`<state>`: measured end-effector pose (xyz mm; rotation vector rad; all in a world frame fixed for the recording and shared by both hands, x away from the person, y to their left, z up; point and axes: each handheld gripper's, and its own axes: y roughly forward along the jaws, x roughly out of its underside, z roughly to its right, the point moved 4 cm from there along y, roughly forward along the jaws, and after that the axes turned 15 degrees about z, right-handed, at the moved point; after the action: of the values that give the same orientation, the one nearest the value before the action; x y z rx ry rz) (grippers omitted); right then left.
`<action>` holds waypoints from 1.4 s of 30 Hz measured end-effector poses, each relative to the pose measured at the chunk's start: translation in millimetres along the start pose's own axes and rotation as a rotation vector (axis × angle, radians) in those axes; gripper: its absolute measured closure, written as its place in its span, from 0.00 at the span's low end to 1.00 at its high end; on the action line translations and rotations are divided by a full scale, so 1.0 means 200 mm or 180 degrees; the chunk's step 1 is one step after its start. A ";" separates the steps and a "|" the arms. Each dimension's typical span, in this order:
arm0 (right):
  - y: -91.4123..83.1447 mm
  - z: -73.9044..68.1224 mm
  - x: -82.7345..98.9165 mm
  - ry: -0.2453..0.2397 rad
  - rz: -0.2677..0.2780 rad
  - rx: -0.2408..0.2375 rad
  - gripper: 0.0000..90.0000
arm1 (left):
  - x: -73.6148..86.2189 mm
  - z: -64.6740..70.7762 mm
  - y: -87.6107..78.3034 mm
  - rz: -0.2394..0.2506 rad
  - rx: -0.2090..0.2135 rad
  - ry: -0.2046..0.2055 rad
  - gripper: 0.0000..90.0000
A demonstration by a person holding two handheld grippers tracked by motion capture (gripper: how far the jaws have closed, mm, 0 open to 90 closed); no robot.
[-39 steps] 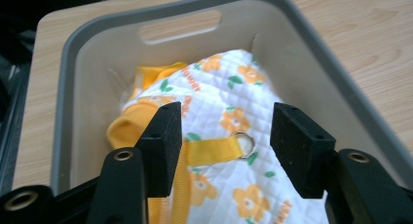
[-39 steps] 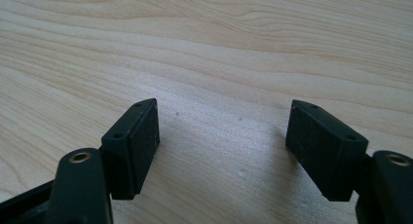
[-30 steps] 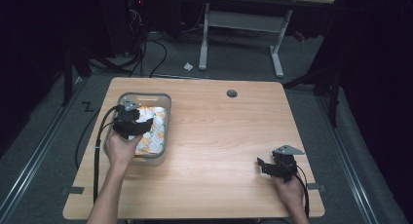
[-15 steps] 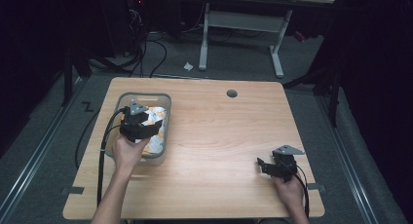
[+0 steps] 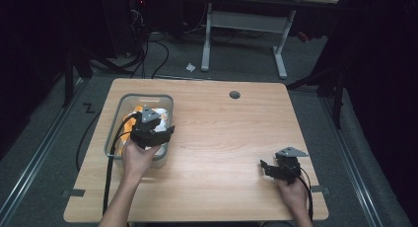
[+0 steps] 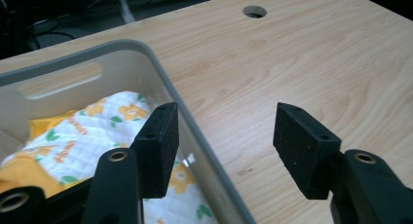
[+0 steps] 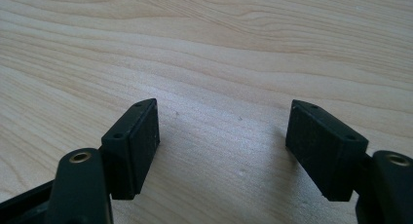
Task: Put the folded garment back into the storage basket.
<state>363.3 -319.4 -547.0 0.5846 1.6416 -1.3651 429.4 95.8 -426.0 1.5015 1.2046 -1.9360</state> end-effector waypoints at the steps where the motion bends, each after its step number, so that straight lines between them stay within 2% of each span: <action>1: 0.00 0.00 0.00 0.0000 0.0000 0.0000 0.32 | 0.00 0.02 0.00 0.0013 0.0013 0.0021 0.47; 4: 0.00 0.00 0.00 0.0000 0.0000 0.0000 0.32 | 0.02 0.08 0.00 0.0025 0.0124 -0.0002 0.47; 7: 0.00 0.00 0.00 0.0000 0.0000 0.0000 0.32 | 0.03 0.12 0.00 0.0022 0.0156 0.0053 0.47; 16: 0.00 0.00 0.00 -0.0001 0.0000 -0.0001 0.32 | 0.07 0.22 0.03 0.0005 0.0310 0.0038 0.46; 17: 0.00 0.00 0.00 -0.0001 0.0000 0.0000 0.32 | 0.09 0.25 0.04 0.0020 0.0324 0.0087 0.46; 20: 0.00 0.00 0.00 0.0000 0.0000 0.0000 0.32 | 0.10 0.27 0.05 -0.0002 0.0331 0.0125 0.47; 23: 0.00 0.00 0.00 -0.0001 0.0001 -0.0001 0.32 | 0.14 0.33 0.08 -0.0066 0.0415 0.0197 0.47; 27: 0.00 0.00 0.00 -0.0001 0.0001 0.0000 0.32 | 0.17 0.39 0.10 -0.0077 0.0499 0.0201 0.47; 33: 0.00 0.00 0.00 -0.0001 0.0001 -0.0001 0.32 | 0.24 0.46 0.14 -0.0097 0.0602 0.0116 0.47; 35: 0.00 0.00 0.00 -0.0002 0.0001 -0.0001 0.32 | 0.28 0.48 0.16 -0.0099 0.0555 0.0191 0.47; 37: 0.00 0.00 0.00 -0.0002 0.0001 -0.0001 0.32 | 0.31 0.50 0.18 -0.0104 0.0590 0.0190 0.47; 40: 0.00 0.00 0.00 -0.0002 0.0000 -0.0002 0.32 | 0.39 0.51 0.23 -0.0264 0.0539 0.0252 0.47; 42: 0.00 0.00 0.00 -0.0002 0.0000 -0.0002 0.32 | 0.44 0.52 0.26 -0.0342 0.0548 0.0239 0.47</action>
<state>363.1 -319.4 -547.0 0.5839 1.6415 -1.3645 379.9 -3.0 -521.7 1.6392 1.1984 -2.1182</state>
